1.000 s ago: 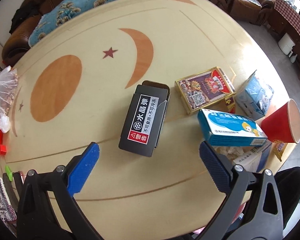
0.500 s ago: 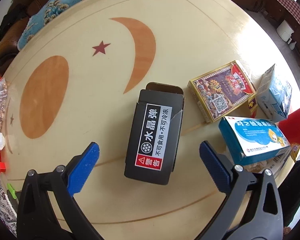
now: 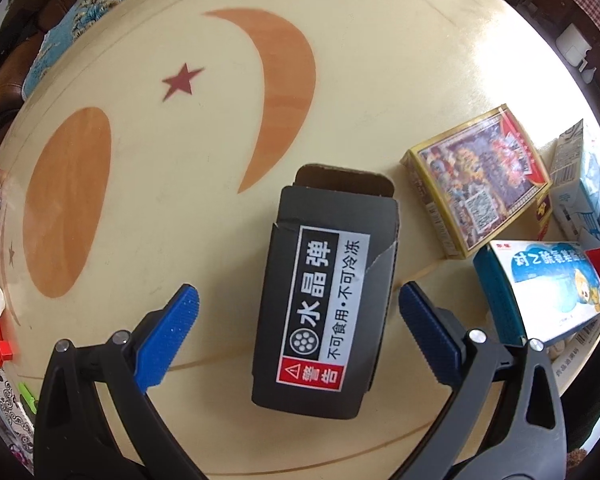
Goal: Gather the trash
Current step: 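Reach the left tool to the black box and close on it while the right tool grasps the red cup, then carry the black box and red cup with both tools over the pink bin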
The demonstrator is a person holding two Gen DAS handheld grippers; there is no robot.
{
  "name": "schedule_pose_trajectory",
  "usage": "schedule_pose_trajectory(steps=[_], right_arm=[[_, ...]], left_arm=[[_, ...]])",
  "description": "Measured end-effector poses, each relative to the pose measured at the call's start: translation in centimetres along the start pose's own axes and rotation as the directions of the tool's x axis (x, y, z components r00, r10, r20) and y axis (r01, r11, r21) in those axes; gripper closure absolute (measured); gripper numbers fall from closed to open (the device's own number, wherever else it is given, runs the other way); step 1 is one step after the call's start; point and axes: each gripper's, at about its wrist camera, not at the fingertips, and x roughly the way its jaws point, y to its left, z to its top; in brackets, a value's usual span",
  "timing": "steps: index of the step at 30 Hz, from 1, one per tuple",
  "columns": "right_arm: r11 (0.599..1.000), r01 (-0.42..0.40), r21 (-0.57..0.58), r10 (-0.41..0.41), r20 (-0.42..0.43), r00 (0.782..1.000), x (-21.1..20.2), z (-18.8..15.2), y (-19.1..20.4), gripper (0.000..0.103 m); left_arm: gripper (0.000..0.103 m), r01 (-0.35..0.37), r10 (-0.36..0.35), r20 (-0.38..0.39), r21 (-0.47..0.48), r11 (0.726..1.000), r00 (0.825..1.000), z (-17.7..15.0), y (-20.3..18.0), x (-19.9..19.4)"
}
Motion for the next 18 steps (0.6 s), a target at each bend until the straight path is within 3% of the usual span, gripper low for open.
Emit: schedule_pose_trajectory(steps=[5, 9, 13, 18], right_arm=[[1.000, -0.008, -0.006, 0.008, -0.029, 1.000, 0.7, -0.2, 0.6, 0.091], [1.000, -0.005, -0.014, 0.005, -0.029, 1.000, 1.0, -0.4, 1.1, 0.093], [1.000, -0.029, 0.005, 0.029, -0.017, 0.999, 0.7, -0.5, 1.2, 0.095], [1.000, -0.010, -0.008, 0.009, -0.024, 1.000, 0.8, -0.3, 2.1, 0.098]], left_arm=[[0.009, 0.063, -0.064, -0.034, -0.049, 0.997, 0.997, 1.0, 1.3, 1.1], [0.024, 0.070, -0.071, -0.023, -0.060, 0.996, 0.997, 1.1, 1.9, 1.3], [0.047, 0.067, -0.069, -0.031, -0.076, 0.995, 0.997, 1.6, 1.7, 1.1], [0.047, 0.050, -0.055, -0.052, -0.086, 0.995, 0.997, 2.1, 1.3, 1.5]])
